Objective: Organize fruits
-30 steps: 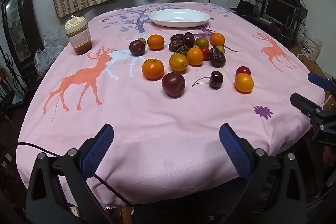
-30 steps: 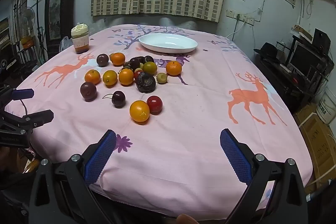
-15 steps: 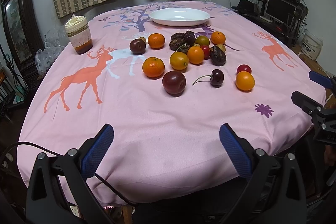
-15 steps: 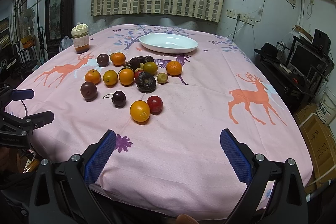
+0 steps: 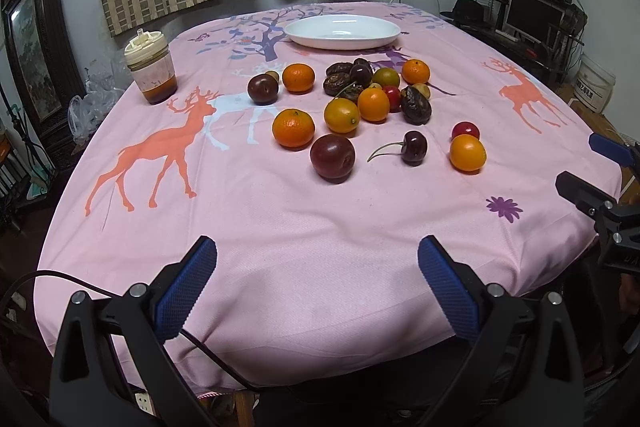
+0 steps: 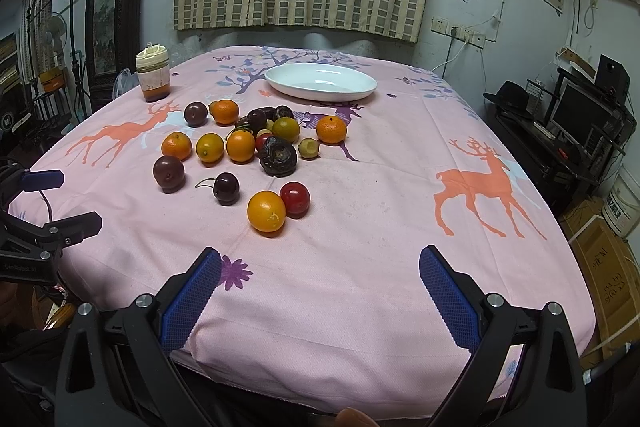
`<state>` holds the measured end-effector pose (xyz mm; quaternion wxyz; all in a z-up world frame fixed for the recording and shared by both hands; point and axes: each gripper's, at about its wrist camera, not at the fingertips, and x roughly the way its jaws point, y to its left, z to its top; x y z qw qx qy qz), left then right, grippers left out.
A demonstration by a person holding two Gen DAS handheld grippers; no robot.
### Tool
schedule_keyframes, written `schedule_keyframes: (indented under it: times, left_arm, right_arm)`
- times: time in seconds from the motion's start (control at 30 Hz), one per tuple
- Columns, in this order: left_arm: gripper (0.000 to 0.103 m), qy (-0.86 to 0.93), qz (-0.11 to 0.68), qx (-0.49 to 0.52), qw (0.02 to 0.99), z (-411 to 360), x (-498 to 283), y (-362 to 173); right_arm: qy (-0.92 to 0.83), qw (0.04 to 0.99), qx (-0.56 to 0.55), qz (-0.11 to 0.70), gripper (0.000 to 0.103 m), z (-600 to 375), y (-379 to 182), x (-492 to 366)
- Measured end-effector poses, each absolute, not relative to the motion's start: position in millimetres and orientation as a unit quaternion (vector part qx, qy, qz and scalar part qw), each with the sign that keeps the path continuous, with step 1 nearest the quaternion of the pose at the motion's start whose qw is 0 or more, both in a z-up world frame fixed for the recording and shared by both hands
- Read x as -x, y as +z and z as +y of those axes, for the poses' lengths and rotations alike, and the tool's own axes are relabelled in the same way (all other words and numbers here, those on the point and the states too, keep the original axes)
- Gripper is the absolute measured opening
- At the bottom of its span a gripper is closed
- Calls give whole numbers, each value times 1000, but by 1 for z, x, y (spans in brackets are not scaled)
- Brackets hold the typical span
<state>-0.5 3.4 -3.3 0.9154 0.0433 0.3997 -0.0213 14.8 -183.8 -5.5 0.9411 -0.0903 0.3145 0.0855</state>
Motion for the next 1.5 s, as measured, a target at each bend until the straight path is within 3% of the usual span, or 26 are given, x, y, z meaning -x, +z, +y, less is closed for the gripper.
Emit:
schedule_keyframes:
  times: [1.5]
  left_arm:
    - [99, -22, 407, -46, 912, 5, -1, -12]
  right_arm:
    - [94, 939, 87, 320, 99, -178, -9, -16]
